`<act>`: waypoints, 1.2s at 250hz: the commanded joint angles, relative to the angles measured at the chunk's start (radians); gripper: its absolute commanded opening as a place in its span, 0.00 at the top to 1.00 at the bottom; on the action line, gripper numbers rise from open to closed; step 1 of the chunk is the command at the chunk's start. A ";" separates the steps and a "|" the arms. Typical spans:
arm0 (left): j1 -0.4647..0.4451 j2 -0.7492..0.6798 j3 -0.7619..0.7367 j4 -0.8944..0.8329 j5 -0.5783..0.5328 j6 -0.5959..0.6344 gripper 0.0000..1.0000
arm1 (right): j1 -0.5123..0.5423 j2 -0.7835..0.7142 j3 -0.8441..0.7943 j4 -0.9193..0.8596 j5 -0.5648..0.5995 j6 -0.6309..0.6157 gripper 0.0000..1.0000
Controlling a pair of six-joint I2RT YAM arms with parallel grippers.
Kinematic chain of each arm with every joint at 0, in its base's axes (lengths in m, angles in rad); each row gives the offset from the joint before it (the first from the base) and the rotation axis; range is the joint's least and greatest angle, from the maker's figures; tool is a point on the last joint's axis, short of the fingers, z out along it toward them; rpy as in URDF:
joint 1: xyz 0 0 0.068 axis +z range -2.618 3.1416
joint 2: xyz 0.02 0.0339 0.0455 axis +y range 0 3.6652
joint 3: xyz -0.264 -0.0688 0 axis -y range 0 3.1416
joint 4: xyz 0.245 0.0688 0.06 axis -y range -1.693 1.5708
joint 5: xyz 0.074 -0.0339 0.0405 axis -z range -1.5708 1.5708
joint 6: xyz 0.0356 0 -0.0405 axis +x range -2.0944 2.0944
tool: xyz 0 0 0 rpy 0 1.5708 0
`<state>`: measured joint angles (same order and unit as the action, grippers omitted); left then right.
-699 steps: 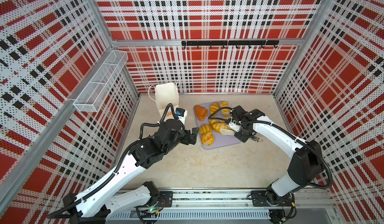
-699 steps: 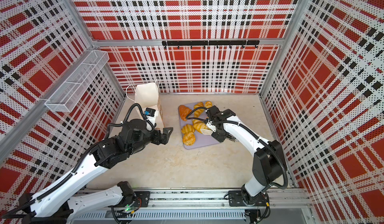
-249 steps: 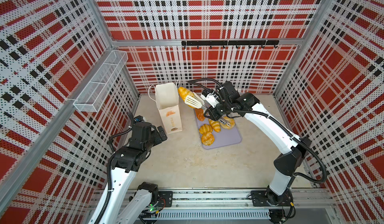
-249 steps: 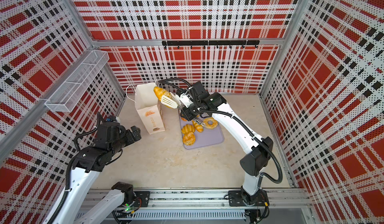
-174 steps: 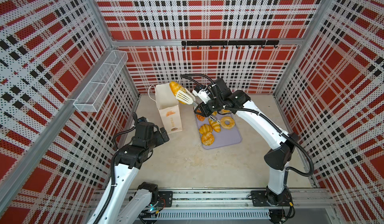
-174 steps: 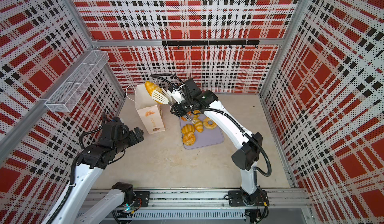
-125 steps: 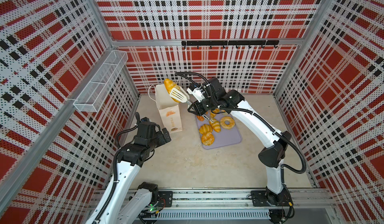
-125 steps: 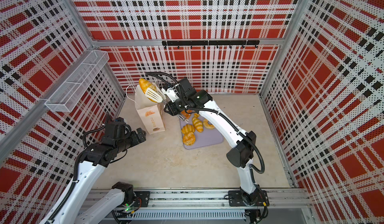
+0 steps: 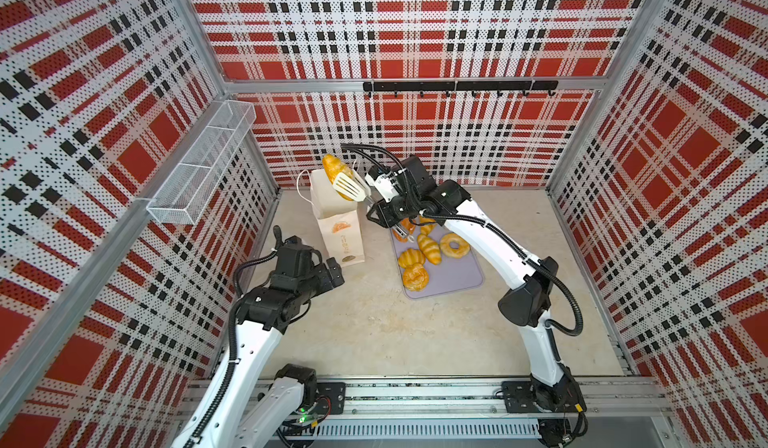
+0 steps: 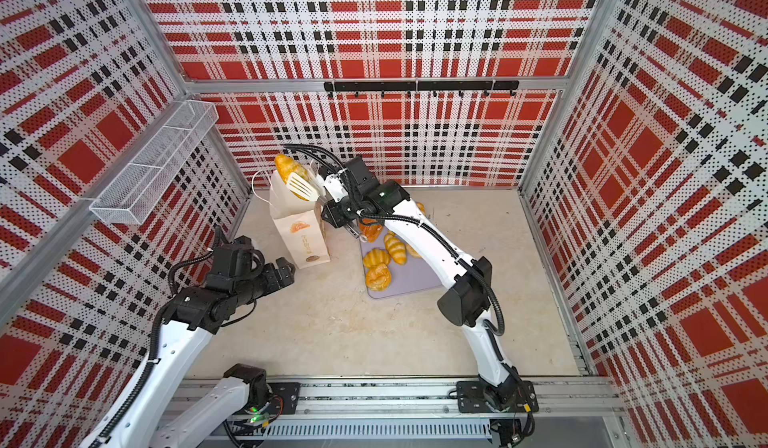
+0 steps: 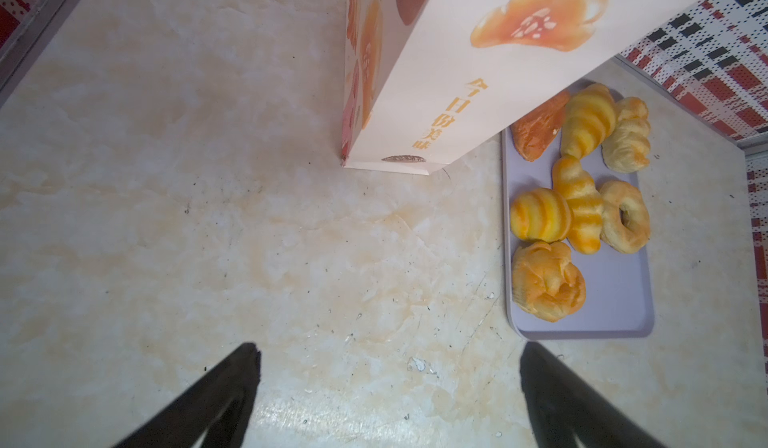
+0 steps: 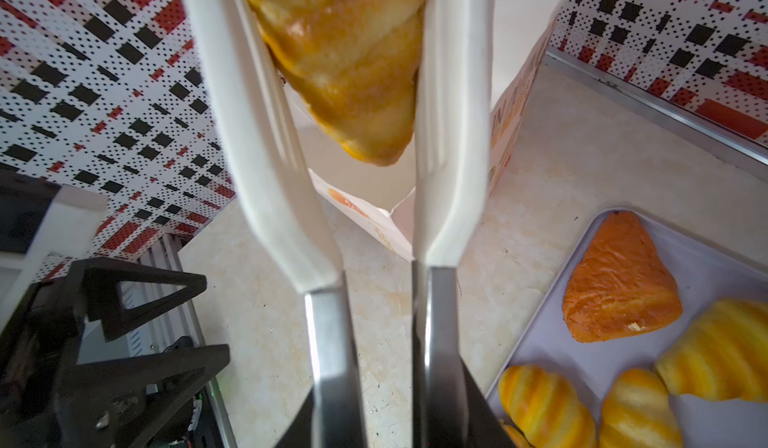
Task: Place the fake bread into the paper bag
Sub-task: 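Carry the croissant in the tongs with right gripper over the bag opening, then open the tongs with right gripper to drop the croissant into the bag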
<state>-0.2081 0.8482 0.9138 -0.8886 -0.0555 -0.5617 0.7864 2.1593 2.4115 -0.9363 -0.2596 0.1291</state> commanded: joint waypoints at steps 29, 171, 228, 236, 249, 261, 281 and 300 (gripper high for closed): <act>0.000 -0.009 -0.010 0.013 0.006 -0.012 0.01 | 0.009 0.031 0.062 0.073 0.021 0.000 0.68; -0.002 0.010 -0.008 0.019 0.014 -0.016 0.01 | 0.012 0.079 0.107 0.033 0.056 -0.010 0.59; -0.002 0.015 -0.003 0.021 0.015 -0.012 0.01 | 0.012 0.079 0.108 0.011 0.075 -0.013 0.52; -0.001 0.016 -0.001 0.021 0.014 -0.013 0.01 | 0.013 0.079 0.108 0.010 0.077 -0.013 0.51; -0.003 0.015 0.001 0.020 0.014 -0.012 0.01 | 0.012 0.079 0.106 0.009 0.081 -0.013 0.50; -0.002 0.016 0.002 0.020 0.013 -0.013 0.01 | 0.012 0.079 0.118 0.006 0.083 -0.013 0.48; -0.002 0.017 0.004 0.021 0.014 -0.012 0.00 | 0.011 0.080 0.138 -0.001 0.083 -0.016 0.46; -0.002 0.021 0.009 0.022 0.016 -0.009 0.01 | 0.010 0.080 0.146 -0.010 0.086 -0.020 0.45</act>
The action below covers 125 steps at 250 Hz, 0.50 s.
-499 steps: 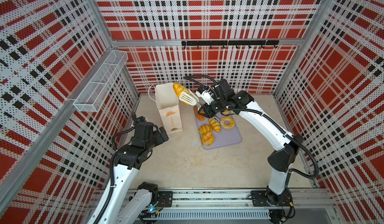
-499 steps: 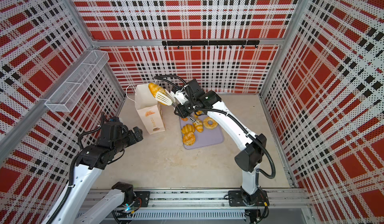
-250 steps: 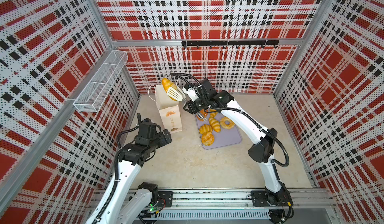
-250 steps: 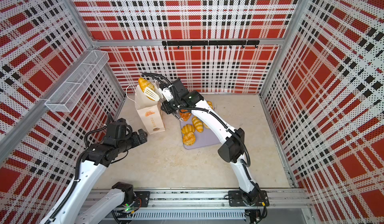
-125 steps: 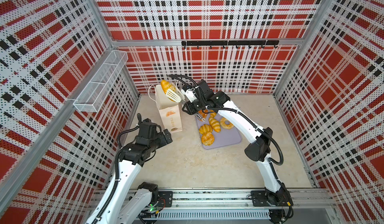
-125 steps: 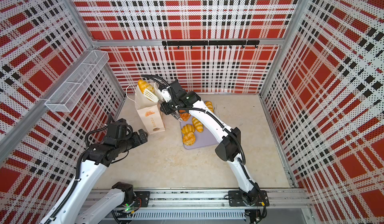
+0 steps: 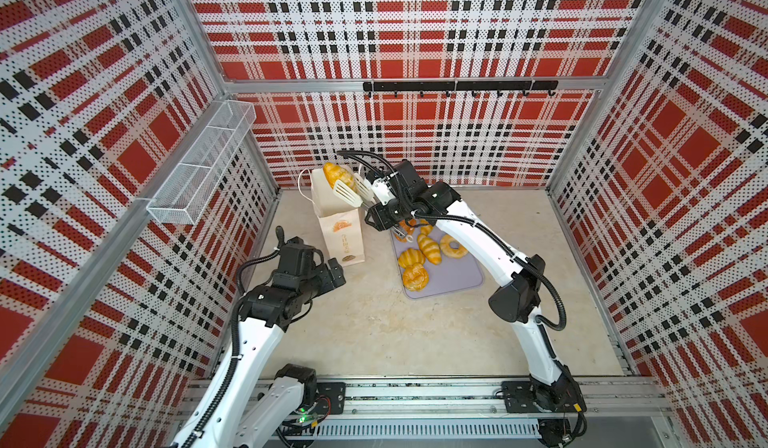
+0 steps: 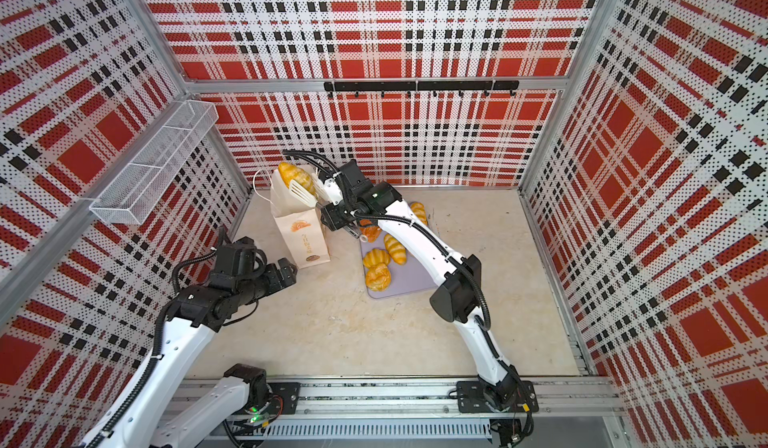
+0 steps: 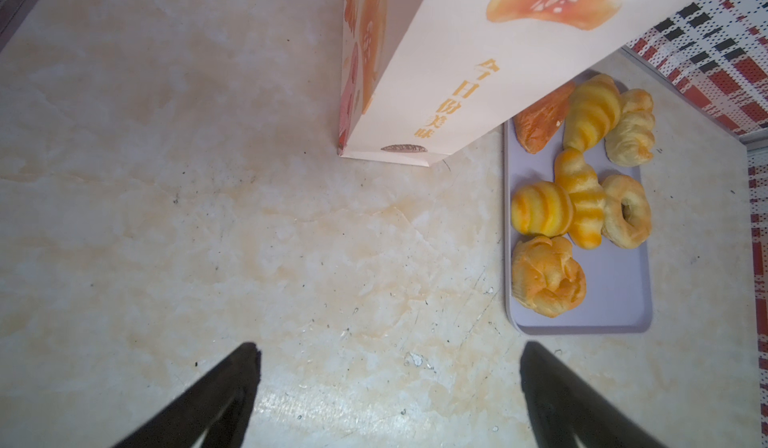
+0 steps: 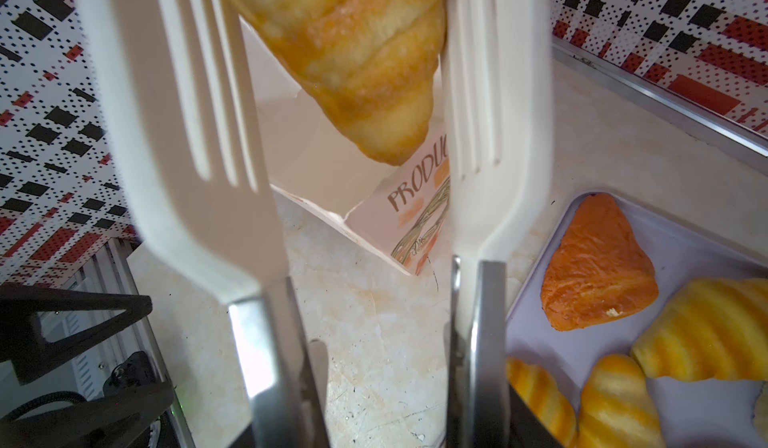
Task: Place the fake bread into the paper bag
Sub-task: 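Open the tongs with right gripper to drop the croissant into the bag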
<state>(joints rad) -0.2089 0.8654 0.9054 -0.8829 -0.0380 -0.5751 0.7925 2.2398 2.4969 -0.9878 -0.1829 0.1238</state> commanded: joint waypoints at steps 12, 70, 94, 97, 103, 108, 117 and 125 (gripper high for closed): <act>-0.003 0.007 0.022 0.015 -0.003 0.007 0.01 | 0.004 -0.003 0.061 0.037 0.010 -0.019 0.44; 0.001 0.024 0.041 0.028 -0.005 0.016 0.01 | 0.000 -0.017 0.066 0.018 0.026 -0.037 0.43; 0.001 0.035 0.046 0.039 0.003 0.019 0.01 | -0.002 -0.028 0.074 0.001 0.038 -0.051 0.43; 0.001 0.035 0.046 0.039 0.004 0.019 0.01 | -0.002 -0.031 0.075 0.000 0.039 -0.054 0.43; 0.001 0.039 0.047 0.042 0.006 0.020 0.01 | -0.002 -0.037 0.074 -0.003 0.042 -0.057 0.43; 0.001 0.041 0.047 0.044 0.006 0.021 0.01 | -0.003 -0.042 0.074 -0.008 0.044 -0.060 0.43; 0.002 0.045 0.048 0.045 0.004 0.024 0.01 | -0.004 -0.051 0.073 -0.015 0.048 -0.065 0.43; 0.004 0.047 0.048 0.047 0.004 0.029 0.00 | -0.004 -0.062 0.068 -0.023 0.055 -0.072 0.43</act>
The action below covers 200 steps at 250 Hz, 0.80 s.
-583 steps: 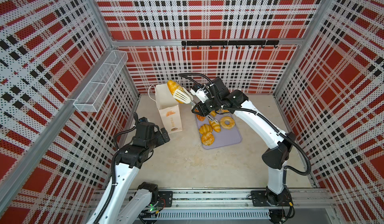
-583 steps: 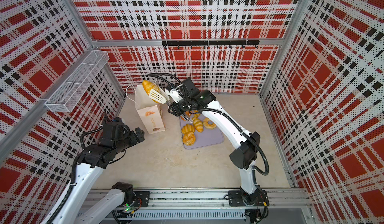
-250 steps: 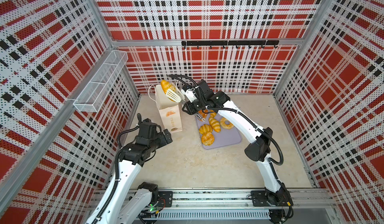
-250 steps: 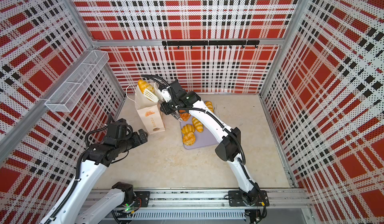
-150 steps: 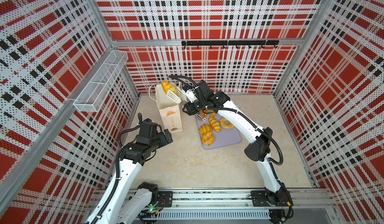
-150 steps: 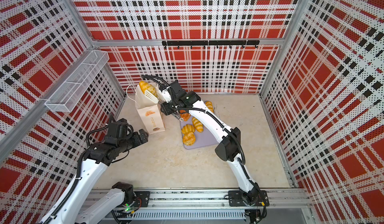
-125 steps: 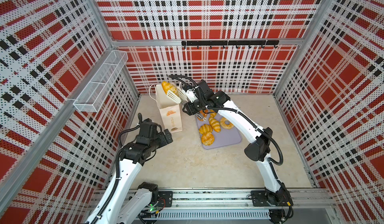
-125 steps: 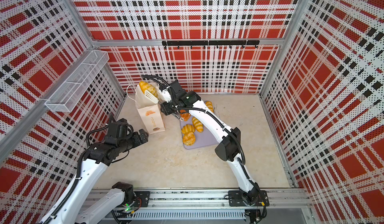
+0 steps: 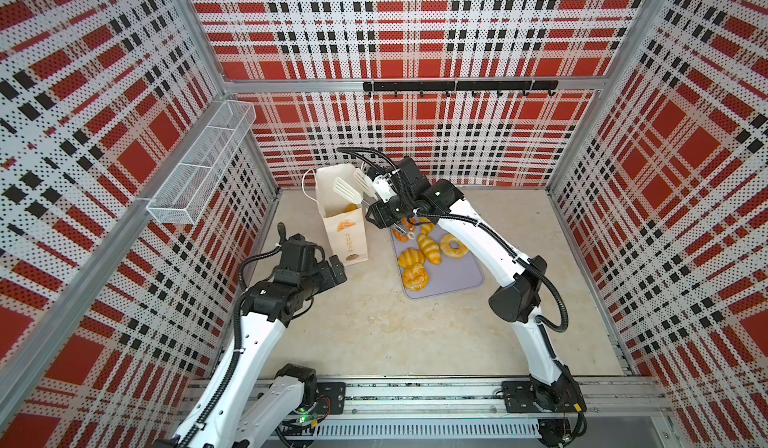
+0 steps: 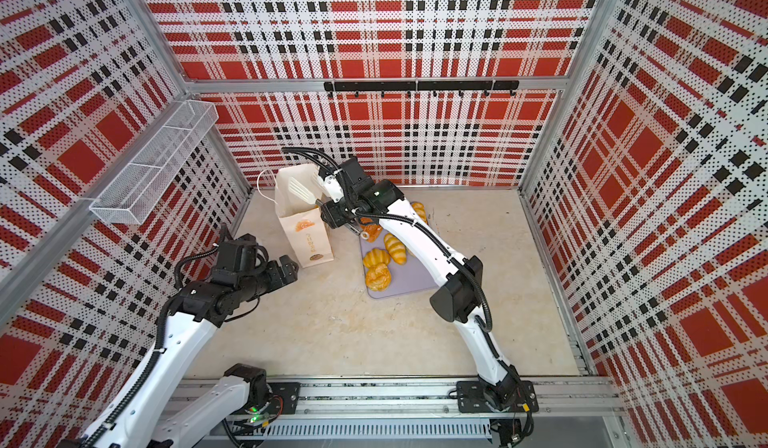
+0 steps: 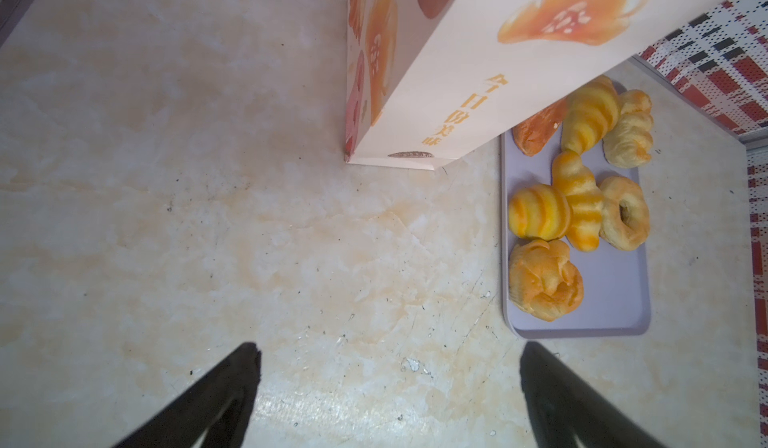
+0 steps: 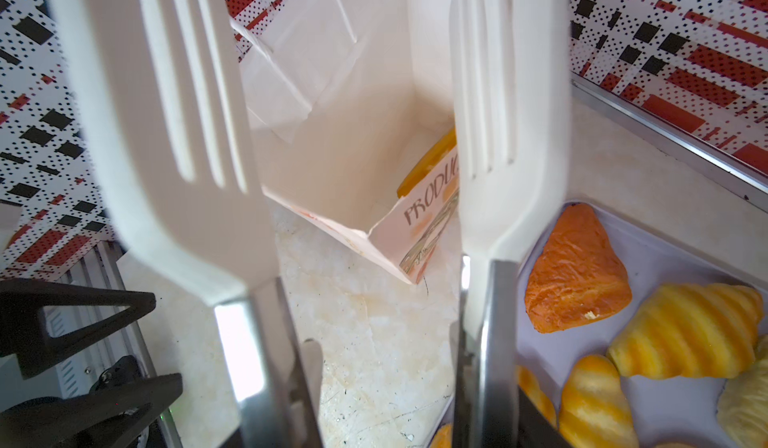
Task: Place the fake bread into the paper bag
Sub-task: 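Open the tongs with right gripper to drop the croissant into the bag, then move the empty tongs back over the tray with right gripper while left gripper withdraws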
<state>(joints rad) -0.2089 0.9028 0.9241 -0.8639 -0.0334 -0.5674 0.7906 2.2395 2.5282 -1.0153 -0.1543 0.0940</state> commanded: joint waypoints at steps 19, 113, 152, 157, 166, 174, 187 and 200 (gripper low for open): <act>0.015 0.016 0.028 0.037 0.006 0.031 0.01 | -0.006 -0.093 0.009 -0.009 0.041 -0.056 0.44; -0.021 0.022 -0.014 0.072 -0.026 0.001 0.01 | -0.016 -0.357 -0.378 -0.001 0.158 -0.049 0.44; -0.088 -0.031 -0.075 0.095 -0.118 -0.052 0.01 | -0.017 -0.502 -0.624 0.060 0.196 -0.020 0.43; -0.117 -0.034 -0.081 0.095 -0.121 -0.058 0.01 | -0.016 -0.519 -0.650 0.062 0.202 -0.019 0.43; -0.130 -0.037 -0.093 0.095 -0.128 -0.070 0.00 | -0.016 -0.545 -0.696 0.067 0.211 -0.019 0.44; -0.142 -0.039 -0.103 0.097 -0.137 -0.078 0.01 | -0.017 -0.568 -0.734 0.069 0.220 -0.019 0.43; -0.166 -0.041 -0.120 0.100 -0.155 -0.088 0.01 | -0.017 -0.603 -0.794 0.071 0.231 -0.018 0.43; -0.193 -0.039 -0.133 0.101 -0.175 -0.097 0.01 | -0.016 -0.633 -0.851 0.072 0.241 -0.013 0.42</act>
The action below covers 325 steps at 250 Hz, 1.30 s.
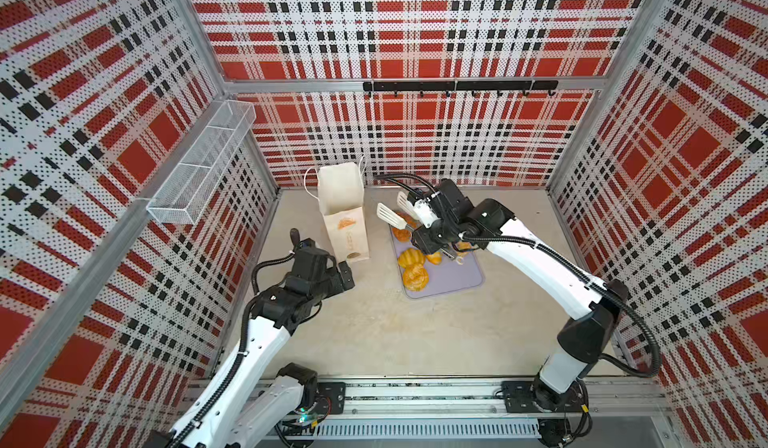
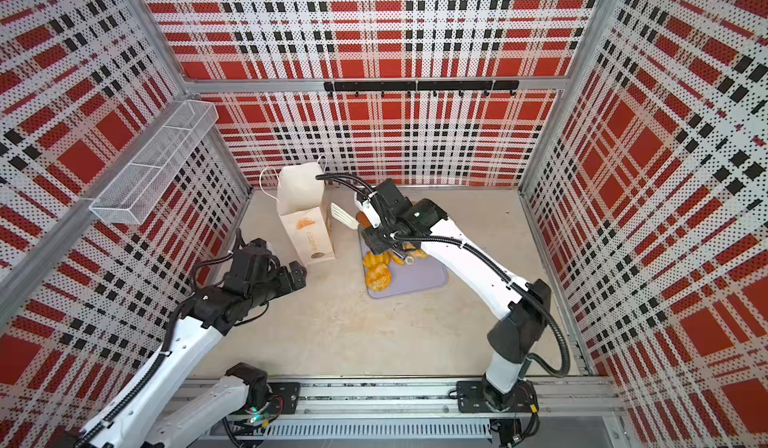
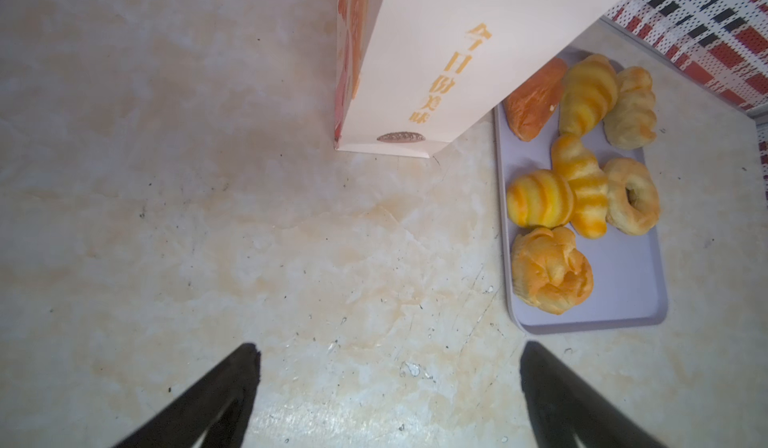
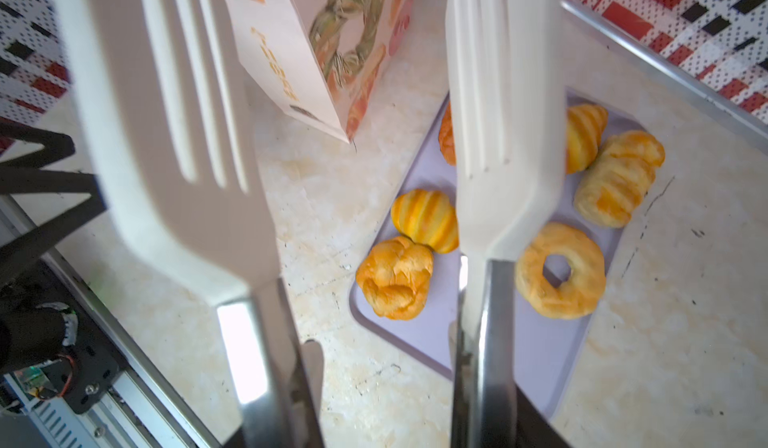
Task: Place the fake bread into the paper bag
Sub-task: 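Move the empty tongs back over the tray with right gripper while left gripper withdraws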
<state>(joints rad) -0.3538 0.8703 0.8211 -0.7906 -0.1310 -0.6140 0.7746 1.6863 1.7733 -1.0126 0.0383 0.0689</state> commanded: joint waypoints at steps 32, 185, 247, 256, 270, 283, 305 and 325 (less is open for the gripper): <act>-0.112 -0.004 -0.064 0.040 -0.116 -0.093 0.01 | -0.001 -0.145 -0.229 0.067 0.050 0.029 0.42; -0.339 0.132 -0.201 0.133 -0.165 -0.323 0.01 | 0.007 -0.255 -0.681 0.121 -0.015 0.090 0.39; -0.363 0.155 -0.197 0.129 -0.174 -0.339 0.01 | 0.027 -0.160 -0.656 0.108 0.007 0.080 0.38; -0.364 0.151 -0.199 0.126 -0.173 -0.342 0.01 | 0.027 -0.146 -0.647 0.104 0.017 0.081 0.38; -0.366 0.141 -0.207 0.125 -0.171 -0.346 0.01 | 0.027 -0.128 -0.632 0.102 0.024 0.085 0.38; -0.370 0.135 -0.216 0.125 -0.169 -0.349 0.01 | 0.027 -0.111 -0.618 0.106 0.027 0.088 0.38; -0.380 0.130 -0.223 0.114 -0.173 -0.357 0.01 | 0.028 -0.083 -0.595 0.109 0.033 0.089 0.39; -0.381 0.127 -0.226 0.110 -0.176 -0.357 0.01 | 0.028 -0.059 -0.576 0.109 0.029 0.089 0.39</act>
<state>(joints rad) -0.7258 1.0138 0.6064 -0.6735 -0.2768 -0.9455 0.7975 1.6001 1.1412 -0.9310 0.0532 0.1505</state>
